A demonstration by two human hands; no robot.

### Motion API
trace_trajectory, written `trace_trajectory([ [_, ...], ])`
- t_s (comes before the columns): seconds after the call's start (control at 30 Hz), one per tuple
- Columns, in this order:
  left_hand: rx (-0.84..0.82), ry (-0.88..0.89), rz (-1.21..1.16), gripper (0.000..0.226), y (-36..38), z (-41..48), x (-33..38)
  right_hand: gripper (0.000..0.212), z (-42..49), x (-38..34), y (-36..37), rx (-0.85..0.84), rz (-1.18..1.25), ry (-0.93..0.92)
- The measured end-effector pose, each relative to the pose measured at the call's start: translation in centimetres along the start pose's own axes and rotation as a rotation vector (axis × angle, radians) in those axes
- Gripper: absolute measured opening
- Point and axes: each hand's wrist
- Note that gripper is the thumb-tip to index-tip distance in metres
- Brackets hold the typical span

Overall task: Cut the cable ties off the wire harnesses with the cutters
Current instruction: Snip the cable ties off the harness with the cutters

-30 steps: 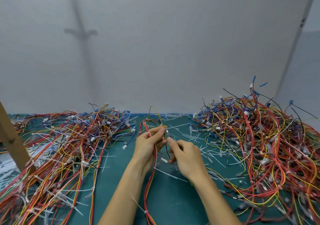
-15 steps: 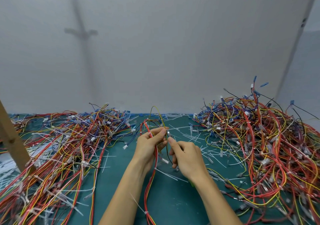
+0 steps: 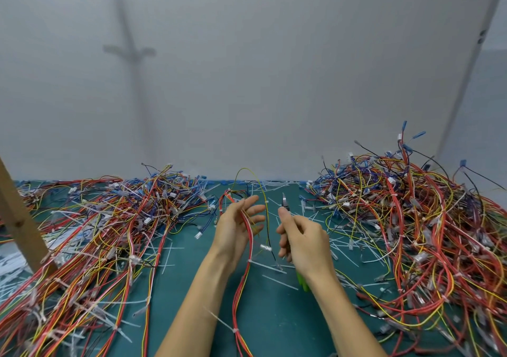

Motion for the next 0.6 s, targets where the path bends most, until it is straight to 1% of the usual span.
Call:
trace_trajectory([
  [0.1, -0.004, 0.044, 0.054, 0.035, 0.04, -0.17, 0.00, 0.044, -0.12, -0.28, 0.01, -0.027, -0.083, -0.041],
  [0.2, 0.020, 0.124, 0.208, 0.030, 0.52, -0.36, -0.12, 0.028, -0.18, -0.29, 0.08, -0.084, -0.111, -0.064],
  [0.27, 0.041, 0.181, 0.288, 0.026, 0.56, -0.28, -0.19, 0.024, -0.12, -0.14, 0.15, -0.136, -0.112, -0.048],
  [0.37, 0.082, 0.223, 0.237, 0.022, 0.24, -0.20, -0.16, 0.021, -0.01, -0.05, 0.37, -0.217, -0.083, -0.026],
  [0.47, 0.094, 0.241, 0.159, 0.020, 0.25, -0.36, -0.09, 0.012, 0.09, 0.02, 0.60, -0.243, -0.034, -0.039],
  [0.53, 0.111, 0.249, 0.141, 0.016, 0.19, -0.33, -0.08, 0.010, 0.08, 0.04, 0.67, -0.222, -0.009, -0.052],
  [0.6, 0.112, 0.250, 0.165, 0.016, -0.05, -0.25, -0.10, 0.013, 0.12, 0.02, 0.63, -0.156, 0.022, -0.050],
])
Point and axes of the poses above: each hand's wrist, its own z-axis towards the middle knuckle, its own y-axis out of the palm, x = y × z, and after that the axes turned 5 degrees about -z, right-handed
